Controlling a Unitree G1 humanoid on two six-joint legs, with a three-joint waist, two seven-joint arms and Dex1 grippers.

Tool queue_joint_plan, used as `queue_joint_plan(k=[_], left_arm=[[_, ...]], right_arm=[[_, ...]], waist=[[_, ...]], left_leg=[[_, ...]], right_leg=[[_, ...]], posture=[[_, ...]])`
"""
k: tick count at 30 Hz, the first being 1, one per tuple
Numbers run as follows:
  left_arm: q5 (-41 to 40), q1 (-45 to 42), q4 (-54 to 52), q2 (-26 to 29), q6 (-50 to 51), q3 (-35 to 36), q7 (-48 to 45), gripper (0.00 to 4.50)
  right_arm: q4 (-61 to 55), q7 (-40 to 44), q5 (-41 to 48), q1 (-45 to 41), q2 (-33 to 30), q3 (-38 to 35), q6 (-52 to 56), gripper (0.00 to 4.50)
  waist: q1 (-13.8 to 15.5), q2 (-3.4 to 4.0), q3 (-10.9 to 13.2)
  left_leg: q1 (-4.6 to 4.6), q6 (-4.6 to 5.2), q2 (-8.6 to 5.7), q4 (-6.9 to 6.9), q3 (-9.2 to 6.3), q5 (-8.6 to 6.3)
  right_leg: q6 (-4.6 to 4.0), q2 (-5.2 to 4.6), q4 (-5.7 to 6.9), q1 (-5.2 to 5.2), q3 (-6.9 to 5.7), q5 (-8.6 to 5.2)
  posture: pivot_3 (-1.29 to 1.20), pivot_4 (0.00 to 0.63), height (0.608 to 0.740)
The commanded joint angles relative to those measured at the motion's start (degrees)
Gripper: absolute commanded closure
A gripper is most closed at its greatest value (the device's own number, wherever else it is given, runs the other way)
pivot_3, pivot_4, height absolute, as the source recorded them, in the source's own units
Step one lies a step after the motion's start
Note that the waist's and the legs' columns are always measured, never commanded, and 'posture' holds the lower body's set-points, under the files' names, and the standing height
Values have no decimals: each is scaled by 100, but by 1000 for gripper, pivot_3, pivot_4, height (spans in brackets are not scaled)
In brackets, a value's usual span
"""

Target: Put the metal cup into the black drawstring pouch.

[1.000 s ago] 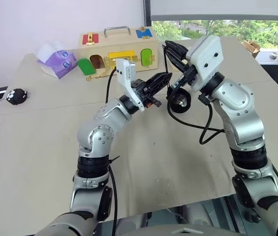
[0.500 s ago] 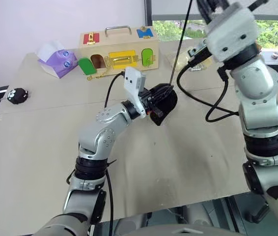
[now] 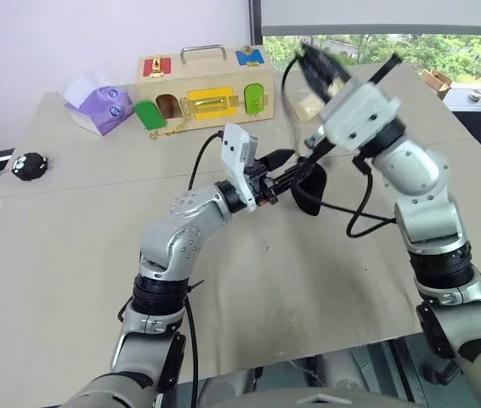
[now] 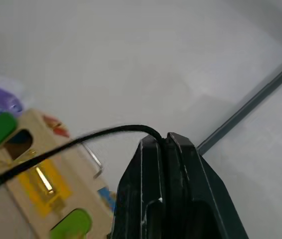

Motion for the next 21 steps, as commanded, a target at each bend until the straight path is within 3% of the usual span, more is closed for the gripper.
queue_joint_plan(k=[1,4,5,9,15,21], left_arm=[[-571,131,-393,183,97,713,4,1475],[-1533,283,-604,474,604,1290,-89,1467],[-1745,314,-689,606,755,1401,-86,1467],[-1747,877,-771,1399,920,1849,-149,1467],[-762,2820,-512,2335,256,2072,-733,1467],[695,4269,-242,2314,-1406,1664,-1024,1467]], right_arm=[[-363,237,301,78,-20,-139,222,4189],[-368,376,551,443,-14,-226,618,3319],[-336,457,646,610,-48,-251,736,2817],[-105,848,1104,1361,-342,-537,843,1049],[261,1839,2502,2616,-578,-1177,1028,1049],[1200,2996,3080,3756,-844,-1445,446,1049]], waist=[[-17,0,0],[-19,0,-1],[-12,0,0],[17,1,0],[-2,1,-1],[61,6,2]], left_leg=[[1,0,1,-1,0,0],[6,-2,17,-6,0,-1],[6,-2,20,-8,-2,-1],[2,-2,20,0,-3,-2],[21,-1,23,-32,20,-2],[21,4,33,-48,25,-6]], right_leg=[[0,0,0,0,1,0],[-1,9,1,0,0,0],[-1,11,1,0,-2,0],[-3,12,-5,4,-3,0],[-4,12,-14,4,22,0],[-10,-11,-24,5,19,1]], posture=[[0,150,740],[0,150,740],[0,150,740],[0,150,740],[0,150,740],[0,150,740]])
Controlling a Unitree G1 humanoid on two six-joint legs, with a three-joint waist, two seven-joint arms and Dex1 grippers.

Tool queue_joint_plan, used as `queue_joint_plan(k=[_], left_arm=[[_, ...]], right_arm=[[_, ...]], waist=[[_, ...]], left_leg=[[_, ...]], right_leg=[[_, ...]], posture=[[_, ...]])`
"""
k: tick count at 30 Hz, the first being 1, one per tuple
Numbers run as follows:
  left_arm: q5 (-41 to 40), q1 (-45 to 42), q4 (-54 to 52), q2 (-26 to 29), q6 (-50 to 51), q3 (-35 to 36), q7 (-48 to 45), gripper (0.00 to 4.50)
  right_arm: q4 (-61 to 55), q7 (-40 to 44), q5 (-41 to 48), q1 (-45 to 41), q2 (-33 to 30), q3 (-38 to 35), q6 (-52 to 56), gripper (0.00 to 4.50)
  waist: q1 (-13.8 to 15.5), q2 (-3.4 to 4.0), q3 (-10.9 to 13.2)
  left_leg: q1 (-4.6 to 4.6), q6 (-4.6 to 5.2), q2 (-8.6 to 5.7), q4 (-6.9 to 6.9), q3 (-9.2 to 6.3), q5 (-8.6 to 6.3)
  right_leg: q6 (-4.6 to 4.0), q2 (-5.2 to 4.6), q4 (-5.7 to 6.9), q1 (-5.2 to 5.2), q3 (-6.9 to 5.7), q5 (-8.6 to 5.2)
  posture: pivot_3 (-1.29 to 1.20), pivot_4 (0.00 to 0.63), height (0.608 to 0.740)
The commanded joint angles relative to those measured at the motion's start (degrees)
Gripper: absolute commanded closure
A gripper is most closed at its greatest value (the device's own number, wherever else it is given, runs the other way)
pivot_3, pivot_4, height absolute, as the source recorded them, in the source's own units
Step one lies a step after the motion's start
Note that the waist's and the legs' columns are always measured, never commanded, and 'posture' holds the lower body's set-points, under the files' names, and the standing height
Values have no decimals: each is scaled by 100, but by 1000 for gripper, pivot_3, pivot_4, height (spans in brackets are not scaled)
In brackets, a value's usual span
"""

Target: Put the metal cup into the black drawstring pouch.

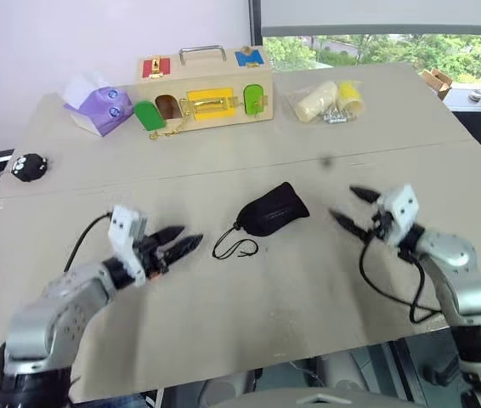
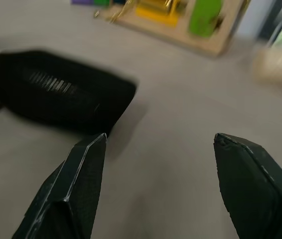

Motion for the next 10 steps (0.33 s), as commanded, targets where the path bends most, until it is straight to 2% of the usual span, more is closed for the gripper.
queue_joint_plan(k=[1,3,10], left_arm=[[616,472,69,-116,-1057,-84,-246,1467],[618,673,81,-214,-1225,-27,-314,1467],[898,1034,-177,-352,-1644,-130,-261,1467]], right_arm=[[348,781,366,315,-165,-303,-744,1049],[521,992,471,414,-252,-365,-813,1049],[1181,1540,469,427,-441,-435,-1279,1049]], waist=[[2,1,0],[9,2,1],[5,1,1]], left_leg=[[0,2,0,0,5,-1],[6,26,0,2,10,-15],[65,24,42,5,14,-23]], right_leg=[[0,-1,-3,0,2,0],[0,-3,-4,6,8,0],[-31,7,-3,58,-30,-6]], posture=[[0,150,740],[0,150,740],[0,150,740]])
